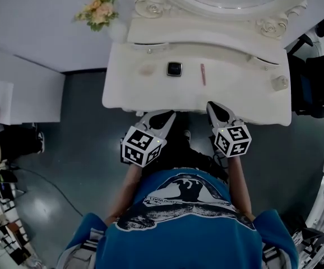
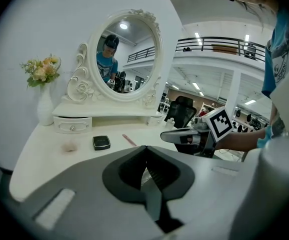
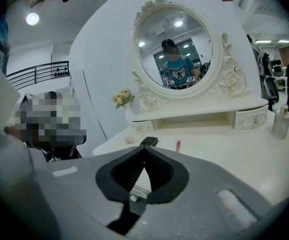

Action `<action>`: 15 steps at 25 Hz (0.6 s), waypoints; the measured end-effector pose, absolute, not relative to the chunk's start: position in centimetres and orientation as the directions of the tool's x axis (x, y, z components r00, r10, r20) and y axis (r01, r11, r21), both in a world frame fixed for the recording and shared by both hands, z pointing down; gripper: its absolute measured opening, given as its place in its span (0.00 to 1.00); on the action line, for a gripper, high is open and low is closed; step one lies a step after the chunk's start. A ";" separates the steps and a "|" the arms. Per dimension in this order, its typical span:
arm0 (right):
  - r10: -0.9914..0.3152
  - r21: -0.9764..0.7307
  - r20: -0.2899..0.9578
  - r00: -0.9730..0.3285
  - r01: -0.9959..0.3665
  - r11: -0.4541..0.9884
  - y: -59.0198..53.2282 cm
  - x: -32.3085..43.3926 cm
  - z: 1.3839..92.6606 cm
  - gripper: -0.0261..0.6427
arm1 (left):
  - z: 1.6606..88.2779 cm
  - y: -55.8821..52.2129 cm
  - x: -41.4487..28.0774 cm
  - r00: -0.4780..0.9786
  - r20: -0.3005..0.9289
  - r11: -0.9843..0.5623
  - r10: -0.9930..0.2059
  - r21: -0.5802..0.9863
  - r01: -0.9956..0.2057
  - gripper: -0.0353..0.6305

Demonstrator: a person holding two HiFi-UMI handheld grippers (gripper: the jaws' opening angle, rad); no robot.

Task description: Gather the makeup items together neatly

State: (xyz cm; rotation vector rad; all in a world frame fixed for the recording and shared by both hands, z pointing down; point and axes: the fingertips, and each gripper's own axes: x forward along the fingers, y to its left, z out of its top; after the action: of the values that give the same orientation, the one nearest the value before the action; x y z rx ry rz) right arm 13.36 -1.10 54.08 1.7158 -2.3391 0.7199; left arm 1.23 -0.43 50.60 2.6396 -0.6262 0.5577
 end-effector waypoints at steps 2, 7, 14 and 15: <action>-0.853 -0.284 0.389 -0.348 -0.926 0.249 -0.9 12.7 53.9 0.04 | 50.7 0.0 1.2 0.823 0.452 -0.833 -0.345 0.257 -0.491 0.07; -0.832 -0.245 0.405 -0.380 -0.921 0.301 -0.3 11.1 53.8 0.04 | 50.9 0.9 0.8 0.820 0.454 -0.833 -0.348 0.252 -0.493 0.07; -0.813 -0.191 0.412 -0.411 -0.911 0.364 0.6 9.5 53.1 0.04 | 51.0 1.5 0.5 0.822 0.450 -0.833 -0.350 0.252 -0.492 0.07; -0.811 -0.188 0.413 -0.415 -0.910 0.370 0.6 9.3 53.1 0.04 | 51.1 1.5 0.5 0.821 0.451 -0.833 -0.349 0.253 -0.493 0.07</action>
State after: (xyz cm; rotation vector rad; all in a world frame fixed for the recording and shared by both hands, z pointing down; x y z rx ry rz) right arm 9.34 0.65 53.07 1.5320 -2.3815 0.5709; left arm 0.52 1.55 51.09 2.6437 -0.6342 0.5566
